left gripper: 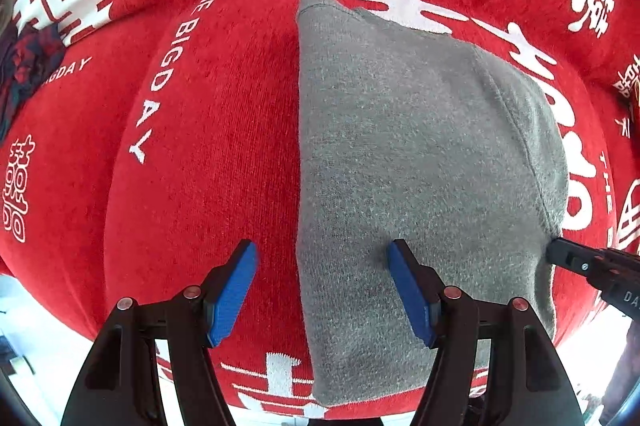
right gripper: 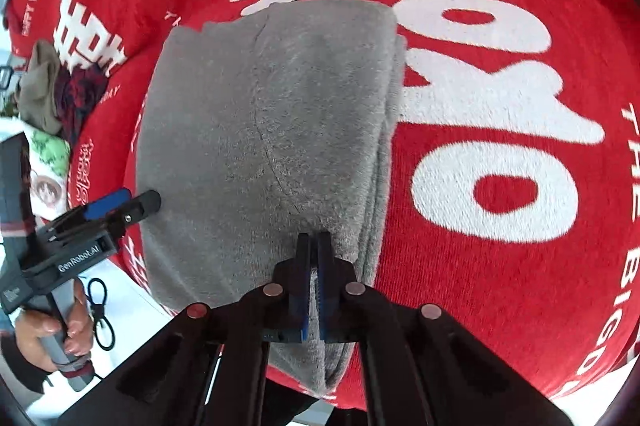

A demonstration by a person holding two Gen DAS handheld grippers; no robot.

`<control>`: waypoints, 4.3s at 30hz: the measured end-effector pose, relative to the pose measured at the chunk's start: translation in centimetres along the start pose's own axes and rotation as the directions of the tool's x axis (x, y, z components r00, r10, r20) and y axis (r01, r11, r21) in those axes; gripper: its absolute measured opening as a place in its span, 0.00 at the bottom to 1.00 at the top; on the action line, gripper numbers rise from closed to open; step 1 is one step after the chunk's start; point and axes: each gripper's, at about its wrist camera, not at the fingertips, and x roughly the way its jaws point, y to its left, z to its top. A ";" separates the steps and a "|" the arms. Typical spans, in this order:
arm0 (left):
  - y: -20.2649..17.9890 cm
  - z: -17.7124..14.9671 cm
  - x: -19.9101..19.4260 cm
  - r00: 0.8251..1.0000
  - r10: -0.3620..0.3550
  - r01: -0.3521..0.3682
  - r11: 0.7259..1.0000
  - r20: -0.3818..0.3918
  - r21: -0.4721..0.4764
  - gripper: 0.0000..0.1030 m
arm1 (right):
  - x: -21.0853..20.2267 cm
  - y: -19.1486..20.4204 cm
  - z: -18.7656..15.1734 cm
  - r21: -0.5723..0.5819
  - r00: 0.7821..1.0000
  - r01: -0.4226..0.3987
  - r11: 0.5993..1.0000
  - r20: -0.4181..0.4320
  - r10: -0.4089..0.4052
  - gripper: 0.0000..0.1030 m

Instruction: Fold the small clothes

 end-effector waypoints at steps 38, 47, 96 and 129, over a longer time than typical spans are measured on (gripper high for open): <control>0.7 -0.5 -13.6 0.989 0.117 -0.119 0.993 0.086 0.021 0.99 | -11.0 8.1 -1.2 0.030 0.981 0.178 0.984 0.074 -0.180 0.99; 1.2 0.0 -16.2 0.994 0.081 -0.079 0.997 0.077 -0.024 0.99 | -12.3 9.6 -1.0 0.048 0.975 0.220 0.974 0.032 -0.222 0.99; -1.1 -0.1 -16.2 0.995 0.092 -0.090 0.993 -0.028 0.072 0.99 | -14.1 10.1 -1.0 0.073 0.934 0.352 0.933 0.040 -0.356 0.99; -0.7 -0.3 -16.3 0.995 0.099 -0.098 0.993 -0.014 0.058 0.99 | -14.2 10.2 -1.3 0.057 0.925 0.374 0.926 0.049 -0.377 0.99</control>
